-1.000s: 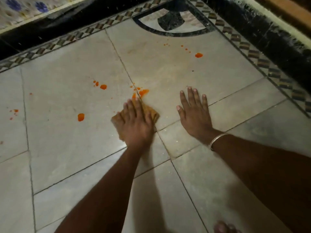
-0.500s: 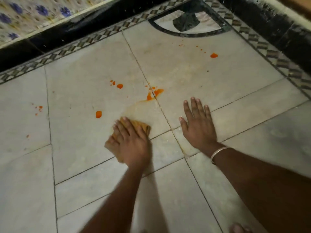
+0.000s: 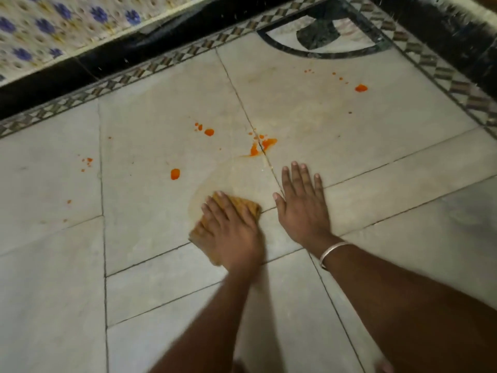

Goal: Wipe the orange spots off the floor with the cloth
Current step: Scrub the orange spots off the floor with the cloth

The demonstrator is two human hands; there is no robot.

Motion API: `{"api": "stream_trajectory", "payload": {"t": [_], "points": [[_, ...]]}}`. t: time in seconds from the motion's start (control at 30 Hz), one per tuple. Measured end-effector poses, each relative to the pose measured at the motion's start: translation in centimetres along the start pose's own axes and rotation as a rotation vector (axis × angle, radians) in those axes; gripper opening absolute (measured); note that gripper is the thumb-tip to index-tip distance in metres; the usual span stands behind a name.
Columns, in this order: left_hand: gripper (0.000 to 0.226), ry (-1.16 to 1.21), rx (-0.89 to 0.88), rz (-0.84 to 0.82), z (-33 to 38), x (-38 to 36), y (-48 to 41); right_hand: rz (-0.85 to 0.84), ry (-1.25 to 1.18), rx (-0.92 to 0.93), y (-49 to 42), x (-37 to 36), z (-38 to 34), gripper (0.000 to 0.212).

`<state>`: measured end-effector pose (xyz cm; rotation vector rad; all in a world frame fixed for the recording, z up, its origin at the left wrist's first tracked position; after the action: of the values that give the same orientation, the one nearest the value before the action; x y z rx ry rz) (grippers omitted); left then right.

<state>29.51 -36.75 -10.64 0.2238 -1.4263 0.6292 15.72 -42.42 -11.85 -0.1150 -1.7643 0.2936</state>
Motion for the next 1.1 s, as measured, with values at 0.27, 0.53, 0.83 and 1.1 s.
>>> {"api": "stream_trajectory", "payload": {"t": [0.27,0.53,0.83,1.1], "points": [[0.068,-0.039,-0.299,-0.130,-0.4,-1.7,-7.8,0.019,-0.027,0.036,0.0,-0.1,0.6,0.065],[0.071,0.060,-0.008,-0.077,0.6,-0.2,1.4,0.007,0.005,0.015,0.0,0.0,0.1,0.066],[0.070,0.014,-0.085,-0.085,-3.0,-1.7,-6.6,-0.001,-0.004,0.024,-0.1,0.2,0.4,0.072],[0.069,0.022,-0.281,-0.168,0.7,-0.4,-2.8,0.018,0.009,0.031,0.1,0.4,0.3,0.074]]}}
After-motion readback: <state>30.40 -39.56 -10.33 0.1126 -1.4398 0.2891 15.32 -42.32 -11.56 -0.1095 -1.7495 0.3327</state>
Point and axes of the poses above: each hand's wrist, its own y-axis away from the middle knuckle, its own x-axis out of the back of the hand, z = x × y, the point moved 1 cm from there along -y, towards the middle knuckle, and after that the axes turned 12 degrees about z, right-handed, at the moved point
